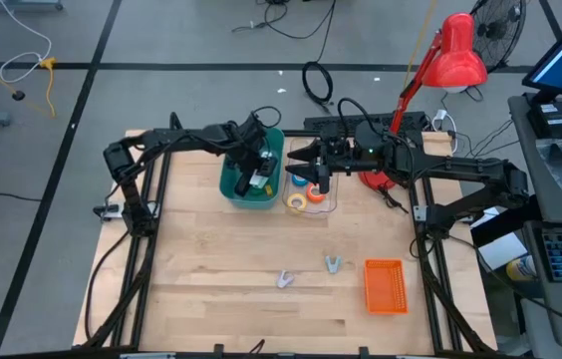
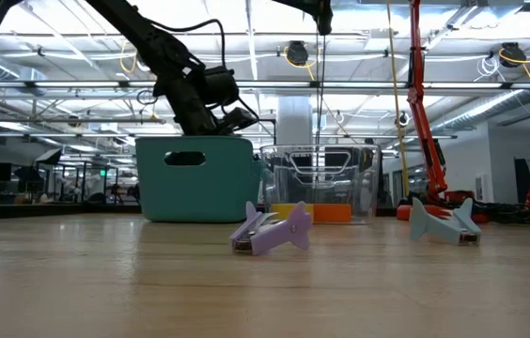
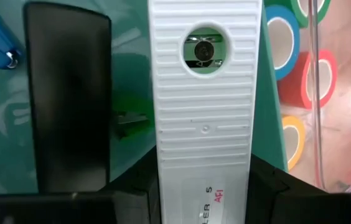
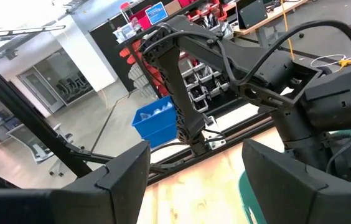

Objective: Pick and place Stapler, Stapler remover, tape
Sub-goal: Put the large light green stapler into the green bin, then put the blue stapler remover into the orange bin

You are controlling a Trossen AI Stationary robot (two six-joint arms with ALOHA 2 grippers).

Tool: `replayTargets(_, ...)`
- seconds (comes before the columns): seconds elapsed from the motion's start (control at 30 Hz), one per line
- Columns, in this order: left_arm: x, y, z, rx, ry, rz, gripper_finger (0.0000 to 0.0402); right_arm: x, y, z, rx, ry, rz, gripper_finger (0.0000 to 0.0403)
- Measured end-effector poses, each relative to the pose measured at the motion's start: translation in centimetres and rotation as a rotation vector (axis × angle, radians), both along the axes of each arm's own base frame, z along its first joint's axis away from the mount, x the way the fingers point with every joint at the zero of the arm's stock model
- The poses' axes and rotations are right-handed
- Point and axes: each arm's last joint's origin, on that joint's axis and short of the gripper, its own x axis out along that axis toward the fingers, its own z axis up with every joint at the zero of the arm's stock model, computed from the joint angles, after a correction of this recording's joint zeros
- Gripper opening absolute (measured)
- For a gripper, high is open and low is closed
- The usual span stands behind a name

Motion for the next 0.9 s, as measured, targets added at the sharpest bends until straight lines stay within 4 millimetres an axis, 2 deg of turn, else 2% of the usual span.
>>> replayTargets(0.3, 0.0, 0.0, 0.0, 0.051, 0.017, -0.019, 0.0144, 0.0, 0.0, 0.0, 0.0, 0.0, 0.0, 0.0249)
replayTargets(0.5, 0.2, 0.1, 0.1, 0.068, -0.008, -0.019, 0.0257, 0.0, 0.0, 0.0, 0.0, 0.0, -0.001, 0.0249)
replayTargets(0.6, 0.2, 0.4, 0.2, 0.061, -0.02, 0.005, 0.0281, 0.0, 0.0, 0.0, 0.0, 0.0, -0.001, 0.0249)
replayTargets(0.7, 0.0, 0.6, 0.5, 0.062, -0.033, 0.013, 0.0278, 0.0, 0.0, 0.0, 0.0, 0.0, -0.002, 0.0249)
replayTargets(0.9, -0.6, 1.2, 1.8, 0.057, -0.093, 0.013, 0.0241, 0.0, 0.0, 0.0, 0.006, -0.001, -0.004, 0.0249)
